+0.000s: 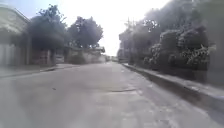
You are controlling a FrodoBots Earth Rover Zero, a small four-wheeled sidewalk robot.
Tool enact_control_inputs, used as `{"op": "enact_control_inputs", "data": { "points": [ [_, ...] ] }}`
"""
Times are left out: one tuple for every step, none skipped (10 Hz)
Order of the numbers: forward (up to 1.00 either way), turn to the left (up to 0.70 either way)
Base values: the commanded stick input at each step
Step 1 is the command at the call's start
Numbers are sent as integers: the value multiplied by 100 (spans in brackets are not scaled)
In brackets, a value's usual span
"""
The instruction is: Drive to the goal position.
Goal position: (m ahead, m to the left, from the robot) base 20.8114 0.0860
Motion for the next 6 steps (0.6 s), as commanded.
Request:
{"op": "enact_control_inputs", "data": {
  "points": [
    [100, 0],
    [100, 0],
    [100, 0],
    [100, 0],
    [100, 0],
    [100, 0]
  ]
}}
